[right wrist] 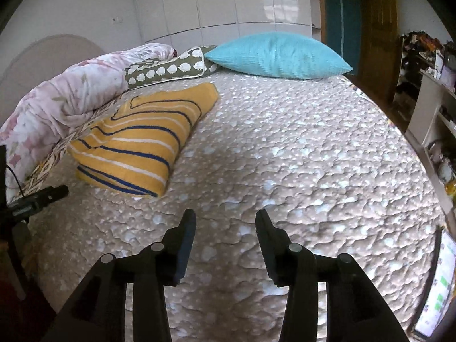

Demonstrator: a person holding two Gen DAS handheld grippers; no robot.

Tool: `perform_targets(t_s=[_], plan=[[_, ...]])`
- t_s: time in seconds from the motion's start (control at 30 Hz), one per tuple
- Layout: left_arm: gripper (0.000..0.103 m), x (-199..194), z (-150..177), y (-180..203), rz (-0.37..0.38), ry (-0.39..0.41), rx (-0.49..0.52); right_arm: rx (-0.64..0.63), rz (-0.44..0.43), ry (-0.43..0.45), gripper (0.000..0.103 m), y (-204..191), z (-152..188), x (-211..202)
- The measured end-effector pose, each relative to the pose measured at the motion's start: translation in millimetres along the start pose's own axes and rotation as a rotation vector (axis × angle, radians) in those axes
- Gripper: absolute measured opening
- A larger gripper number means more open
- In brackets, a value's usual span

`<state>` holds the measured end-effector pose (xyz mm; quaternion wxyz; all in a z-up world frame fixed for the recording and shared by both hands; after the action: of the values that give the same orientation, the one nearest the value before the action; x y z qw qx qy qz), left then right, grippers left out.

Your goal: Fold small clothes

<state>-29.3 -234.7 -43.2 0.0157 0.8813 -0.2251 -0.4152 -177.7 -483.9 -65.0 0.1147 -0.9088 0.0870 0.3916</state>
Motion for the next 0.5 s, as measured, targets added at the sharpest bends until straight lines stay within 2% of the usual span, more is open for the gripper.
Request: perform_targets(t_s=[0.1, 0.2, 0.3, 0.33, 0.43, 0.5], plan=[[0.09, 1.1, -29.1, 21.6, -0.013, 0.015, 0.017, 0.016, -0.023, -0.003, 0.047, -3.9, 6.3, 6.7], [0.09, 18.5, -58.3, 21.2, -0.051, 0.012, 0.019, 0.03, -0.034, -0.022, 0.047, -7.0, 14.9, 14.9], [0.09, 53.9, -69.5, 6.1, -0.183, -0.053, 0.029, 0.047, -0.047, -0.031, 0.047, -6.3, 22.0, 19.6], [0.086, 64.1, -66.7, -1.4, -0.202, -0.091, 0.014, 0.054, -0.051, -0.033, 0.047, -6.1, 24.9, 20.9], [0.083, 76.5, -45.1, -20.0, -0.13, -0.169, -0.063, 0.063, -0.056, -0.027, 0.047, -2.7, 30.6, 21.7], [0.083, 74.9, -30.3, -26.4, -0.104, -0.188, -0.088, 0.07, -0.064, -0.026, 0.047, -0.1, 33.1, 23.4]])
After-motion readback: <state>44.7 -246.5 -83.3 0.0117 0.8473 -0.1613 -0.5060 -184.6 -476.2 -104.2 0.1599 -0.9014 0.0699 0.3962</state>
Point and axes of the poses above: each gripper's, at about its wrist camera, not at the fingertips, and x roughly the way its jaws point, y to its right, z to its underside, the point moved 2 cm from there along x, roughly the way its jaws point, and after that the axes turned 2 degrees about -y, right-handed, at the moved point
